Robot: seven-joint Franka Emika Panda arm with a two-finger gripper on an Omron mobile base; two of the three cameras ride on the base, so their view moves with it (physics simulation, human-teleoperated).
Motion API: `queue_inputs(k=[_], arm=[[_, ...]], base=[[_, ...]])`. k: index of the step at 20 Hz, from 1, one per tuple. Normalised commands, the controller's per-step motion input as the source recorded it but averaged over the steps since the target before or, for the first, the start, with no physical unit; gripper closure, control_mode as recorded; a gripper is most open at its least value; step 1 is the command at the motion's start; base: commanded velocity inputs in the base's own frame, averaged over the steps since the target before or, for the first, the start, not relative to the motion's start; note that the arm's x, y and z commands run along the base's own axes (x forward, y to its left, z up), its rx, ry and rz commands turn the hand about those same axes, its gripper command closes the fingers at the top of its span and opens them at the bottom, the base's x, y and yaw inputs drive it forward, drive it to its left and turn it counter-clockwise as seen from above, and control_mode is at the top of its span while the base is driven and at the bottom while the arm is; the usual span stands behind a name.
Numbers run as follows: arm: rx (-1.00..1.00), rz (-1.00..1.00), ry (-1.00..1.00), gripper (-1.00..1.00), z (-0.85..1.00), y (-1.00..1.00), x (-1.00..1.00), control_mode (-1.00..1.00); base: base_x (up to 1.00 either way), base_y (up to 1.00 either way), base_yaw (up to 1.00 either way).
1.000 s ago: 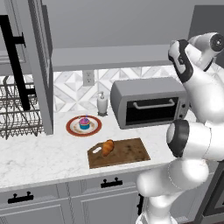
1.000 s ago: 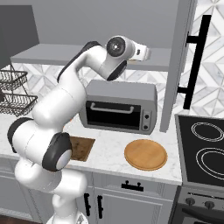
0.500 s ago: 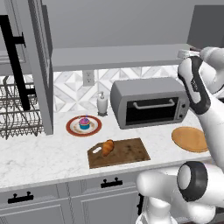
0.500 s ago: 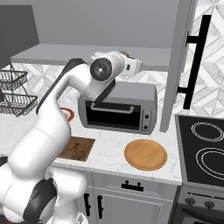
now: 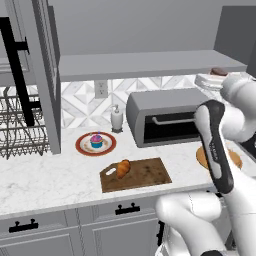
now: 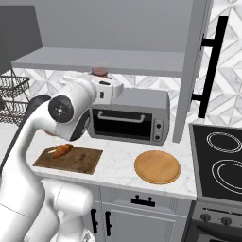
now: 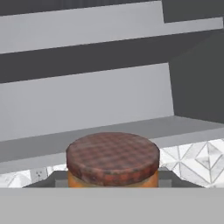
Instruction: From the different types of pastries on the counter, select a croissant and place it on the cutting board. Then retrieve a jar of jam from the cabinet and place it alongside the croissant on the cutting board.
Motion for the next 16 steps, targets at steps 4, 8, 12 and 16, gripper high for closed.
queue_inputs(k=[4,8,12,16], arm=[[0.0,0.03,-0.09,1.0,-0.11,0.8,-0.99,-1.0],[0.0,0.06,-0.09,1.0,-0.19,0.76,-0.93,-1.0],[0.04,0.1,-0.05,1.0,-0.43,0.71,-0.66,-1.0],[0.1,0.13,-0.02,1.0,-0.66,0.69,-0.48,-1.0]], base=[[0.0,0.0,0.0],[0.0,0.0,0.0],[0.0,0.0,0.0],[0.0,0.0,0.0]])
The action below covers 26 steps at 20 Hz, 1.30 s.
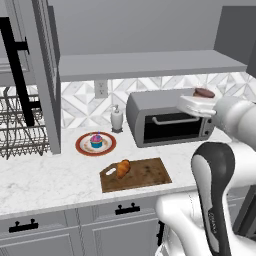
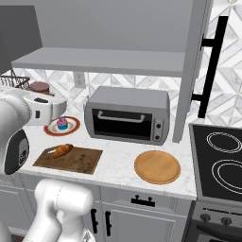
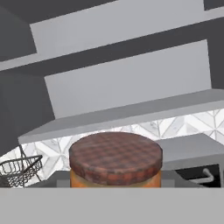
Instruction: From the different types of pastries on the counter, select a croissant and place it on the cutting board. Then retrieve a jar of jam from the cabinet and place it alongside the croissant on the cutting board.
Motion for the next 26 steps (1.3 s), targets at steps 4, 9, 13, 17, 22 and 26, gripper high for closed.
queue_inputs(k=[4,9,13,17,22,26], arm=[[0.14,0.15,-0.02,1.0,-0.79,0.53,-0.31,-1.0],[0.19,0.17,-0.05,1.0,-0.82,0.34,-0.08,-1.0],[0.2,0.16,-0.06,1.0,-0.75,0.26,0.0,-1.0],[0.05,0.03,-0.02,1.0,-0.06,0.12,0.0,-1.0],[0.0,0.04,-0.01,1.0,-0.73,0.44,0.31,-1.0],[0.0,0.12,-0.06,1.0,-0.95,0.57,0.45,-1.0]], base=[[0.0,0.0,0.0],[0.0,0.0,0.0],[0.0,0.0,0.0],[0.0,0.0,0.0],[0.0,0.0,0.0],[0.0,0.0,0.0]])
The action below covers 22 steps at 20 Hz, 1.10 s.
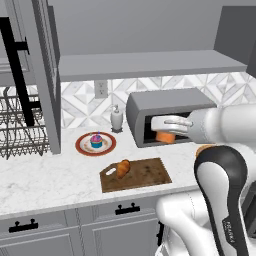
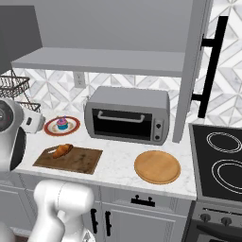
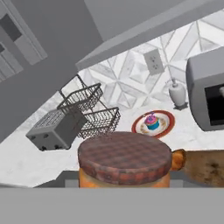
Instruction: From the different types of pastries on the counter, select a croissant and place it on the cutting board. Then retrieve a jar of jam from the cabinet and place it alongside the croissant on the cutting board.
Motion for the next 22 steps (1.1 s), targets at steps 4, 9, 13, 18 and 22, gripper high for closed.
queue_inputs(k=[4,9,13,18,22], arm=[[0.02,0.14,-0.08,1.0,-0.86,0.34,0.42,-1.0],[0.05,0.21,-0.09,1.0,-0.94,0.11,0.42,-1.0],[0.06,0.24,-0.11,1.0,-0.88,0.03,0.36,-1.0],[0.02,0.24,-0.14,1.0,-0.74,0.03,0.32,-1.0],[0.0,0.18,-0.16,1.0,-0.67,0.0,0.19,-1.0]], base=[[0.0,0.0,0.0],[0.0,0.0,0.0],[0.0,0.0,0.0],[0.0,0.0,0.0],[0.0,0.0,0.0]])
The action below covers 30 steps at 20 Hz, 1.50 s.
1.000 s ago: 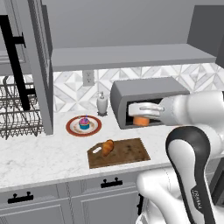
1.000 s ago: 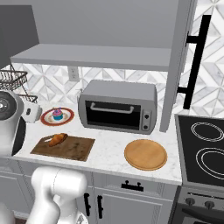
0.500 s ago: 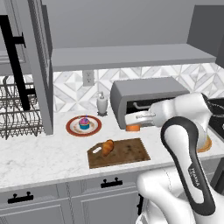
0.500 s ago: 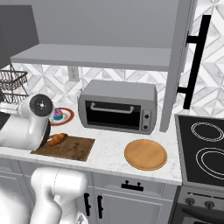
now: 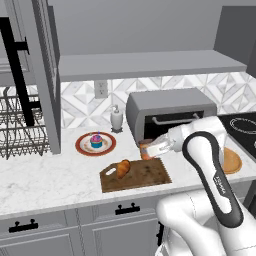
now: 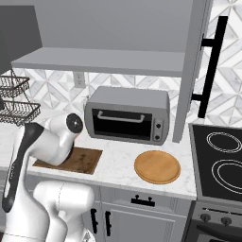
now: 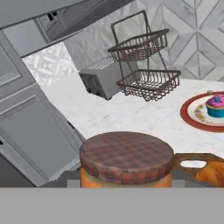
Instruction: From the different types of pastries on the counter, select a croissant and place it on the cutting board. Then retrieve a jar of jam from the cabinet and place it alongside the croissant on the cutting board.
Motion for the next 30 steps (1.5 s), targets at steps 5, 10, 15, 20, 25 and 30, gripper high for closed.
queue_inputs(k=[5,10,15,20,25,30], arm=[[0.0,0.17,-0.23,1.0,-0.6,-0.17,0.03,-1.0],[0.0,0.17,-0.26,1.0,-0.56,-0.32,0.01,-1.0],[0.02,0.05,-0.09,1.0,-0.24,-0.04,0.0,-1.0],[0.02,0.0,-0.01,1.0,-0.15,-0.03,0.09,-1.0],[0.08,0.0,-0.02,1.0,-0.27,-0.16,0.24,-1.0],[0.15,0.01,-0.05,1.0,-0.45,-0.04,0.1,-1.0]], base=[[0.0,0.0,0.0],[0.0,0.0,0.0],[0.0,0.0,0.0],[0.0,0.0,0.0],[0.0,0.0,0.0],[0.0,0.0,0.0]])
